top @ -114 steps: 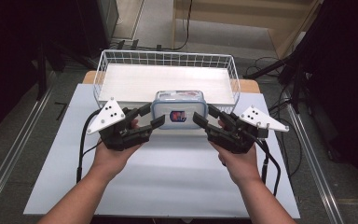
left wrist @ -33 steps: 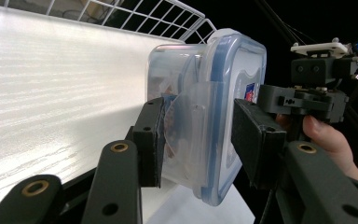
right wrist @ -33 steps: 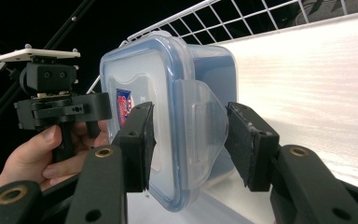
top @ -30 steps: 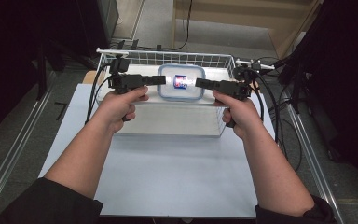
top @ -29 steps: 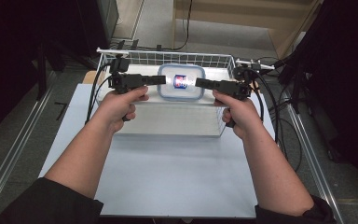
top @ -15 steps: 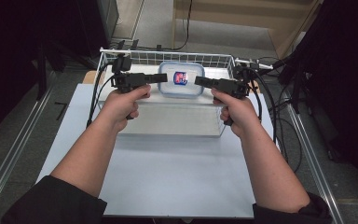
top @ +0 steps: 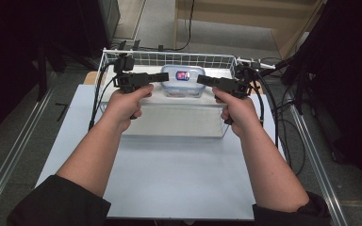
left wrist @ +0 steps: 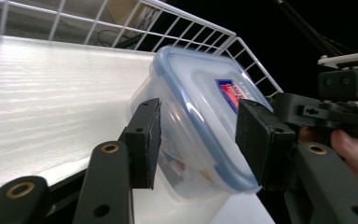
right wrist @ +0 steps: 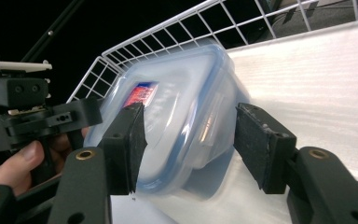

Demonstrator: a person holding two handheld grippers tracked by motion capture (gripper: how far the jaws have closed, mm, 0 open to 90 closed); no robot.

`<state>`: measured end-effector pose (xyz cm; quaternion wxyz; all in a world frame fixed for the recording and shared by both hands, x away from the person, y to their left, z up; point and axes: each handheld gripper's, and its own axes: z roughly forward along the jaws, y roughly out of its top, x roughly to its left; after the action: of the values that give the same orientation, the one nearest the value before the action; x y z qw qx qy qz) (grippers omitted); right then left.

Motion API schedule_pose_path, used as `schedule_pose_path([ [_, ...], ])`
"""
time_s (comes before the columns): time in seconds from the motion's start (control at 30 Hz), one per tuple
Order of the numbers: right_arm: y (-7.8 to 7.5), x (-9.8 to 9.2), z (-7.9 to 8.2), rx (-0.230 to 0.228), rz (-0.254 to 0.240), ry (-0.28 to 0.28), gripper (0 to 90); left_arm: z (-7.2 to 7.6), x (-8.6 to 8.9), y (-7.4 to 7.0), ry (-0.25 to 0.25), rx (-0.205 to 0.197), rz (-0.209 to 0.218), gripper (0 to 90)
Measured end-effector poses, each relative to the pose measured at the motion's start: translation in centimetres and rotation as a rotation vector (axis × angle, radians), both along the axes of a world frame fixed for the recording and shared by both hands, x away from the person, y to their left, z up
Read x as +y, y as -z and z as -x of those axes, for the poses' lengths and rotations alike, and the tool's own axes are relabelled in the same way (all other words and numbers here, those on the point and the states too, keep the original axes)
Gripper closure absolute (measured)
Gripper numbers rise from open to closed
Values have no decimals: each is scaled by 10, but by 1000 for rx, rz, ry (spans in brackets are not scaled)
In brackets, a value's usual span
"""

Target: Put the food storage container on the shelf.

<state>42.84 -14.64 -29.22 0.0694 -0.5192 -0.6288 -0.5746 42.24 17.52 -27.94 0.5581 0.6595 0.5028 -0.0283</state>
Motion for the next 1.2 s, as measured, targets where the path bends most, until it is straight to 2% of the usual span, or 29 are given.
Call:
schedule_pose_path([
  [0.1, -2, 0, 0, -11, 0, 13, 430, 0, 0, 0, -11, -9, -4, 477],
  [0.2, -5, -1, 3, -34, 9, 32, 406, 4, -1, -3, -23, -36, -16, 431],
  [0.27, -8, -2, 6, -54, 37, 45, 393, 9, -1, -6, -24, -66, -44, 399],
  [0.33, -10, -3, 11, -66, 55, 36, 371, 16, -3, -10, -24, -104, -68, 374],
  [0.43, -14, -2, 22, -132, 135, 40, 343, 28, -6, -14, -23, -159, -131, 344],
  [0.53, -16, 0, 35, -184, 176, 44, 300, 43, -11, -17, -31, -223, -191, 317],
  [0.6, -16, 2, 45, -225, 210, 44, 284, 54, -11, -18, -38, -260, -196, 308],
  [0.7, -12, 4, 60, -288, 249, 53, 268, 69, -12, -16, -61, -312, -246, 281],
  [0.8, -6, 3, 75, -335, 279, 72, 257, 82, -9, -9, -70, -323, -243, 259],
  [0.87, 0, 2, 85, -368, 296, 73, 255, 92, -7, -1, -73, -337, -260, 243],
  [1.03, 20, -1, 106, -422, 349, 83, 224, 116, -1, 24, -56, -350, -283, 219],
  [1.2, 42, -4, 124, -453, 380, 101, 211, 138, 5, 49, -47, -361, -315, 199],
])
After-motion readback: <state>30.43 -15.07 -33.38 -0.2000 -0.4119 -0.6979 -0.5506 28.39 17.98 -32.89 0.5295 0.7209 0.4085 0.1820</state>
